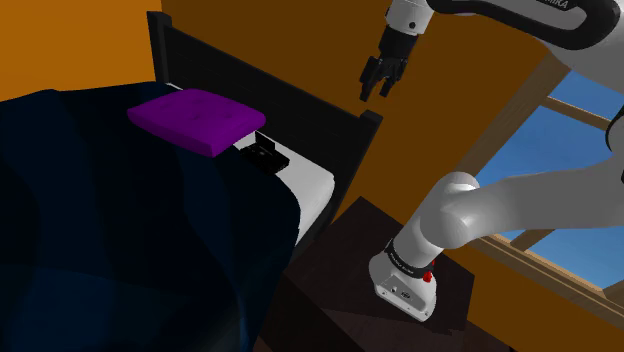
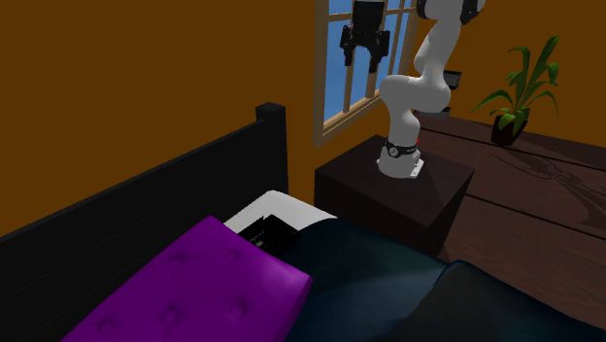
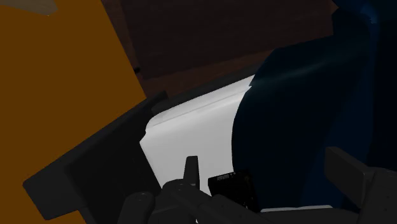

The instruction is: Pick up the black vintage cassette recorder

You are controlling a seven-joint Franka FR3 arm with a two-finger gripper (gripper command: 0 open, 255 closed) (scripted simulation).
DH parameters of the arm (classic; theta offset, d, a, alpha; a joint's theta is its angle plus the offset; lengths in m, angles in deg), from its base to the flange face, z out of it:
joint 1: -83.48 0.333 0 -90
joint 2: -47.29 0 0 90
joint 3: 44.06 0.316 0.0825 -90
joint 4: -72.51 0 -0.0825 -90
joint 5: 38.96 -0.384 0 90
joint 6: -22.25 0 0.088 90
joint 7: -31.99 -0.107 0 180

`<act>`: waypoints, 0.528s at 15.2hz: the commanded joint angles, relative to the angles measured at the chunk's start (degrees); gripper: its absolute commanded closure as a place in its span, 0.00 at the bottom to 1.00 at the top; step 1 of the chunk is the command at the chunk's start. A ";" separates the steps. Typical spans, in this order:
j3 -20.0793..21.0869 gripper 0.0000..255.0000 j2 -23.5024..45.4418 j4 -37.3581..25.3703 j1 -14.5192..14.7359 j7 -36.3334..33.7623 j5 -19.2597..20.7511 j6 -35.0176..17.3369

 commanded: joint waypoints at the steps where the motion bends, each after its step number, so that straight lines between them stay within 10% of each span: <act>1: 0.00 0.00 0.00 0.00 0.00 0.00 0.00 0.00; 8: -0.92 0.00 9.67 3.64 0.35 1.13 2.06 -12.95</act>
